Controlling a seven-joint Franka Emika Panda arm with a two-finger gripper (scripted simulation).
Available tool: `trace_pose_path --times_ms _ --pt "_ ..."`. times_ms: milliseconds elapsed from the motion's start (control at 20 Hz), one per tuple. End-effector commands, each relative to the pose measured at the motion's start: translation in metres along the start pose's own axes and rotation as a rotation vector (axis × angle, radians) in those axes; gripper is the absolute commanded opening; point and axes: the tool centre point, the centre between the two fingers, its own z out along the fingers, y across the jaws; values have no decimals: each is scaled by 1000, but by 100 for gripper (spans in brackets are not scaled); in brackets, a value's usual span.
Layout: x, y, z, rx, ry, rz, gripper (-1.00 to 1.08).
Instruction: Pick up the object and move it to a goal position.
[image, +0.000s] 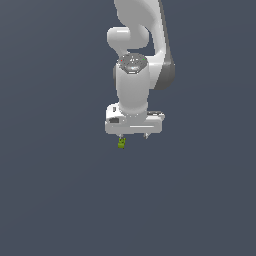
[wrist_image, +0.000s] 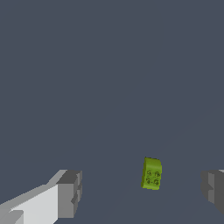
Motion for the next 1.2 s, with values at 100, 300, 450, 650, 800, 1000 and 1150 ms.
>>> trace_pose_path --times_ms 100,300,450,650,800,1000,1150 --pt "-3 3 6 -2 -2 6 100" --pt "-10 10 20 -6 -4 22 100" --pt "-19 17 35 -11 -7 39 100" --pt "-36 30 61 -20 -12 70 100" --pt "-51 41 81 -28 -16 94 100" --pt "-68 51 100 -36 -21 119 100" --pt "-77 56 109 -41 -23 132 100"
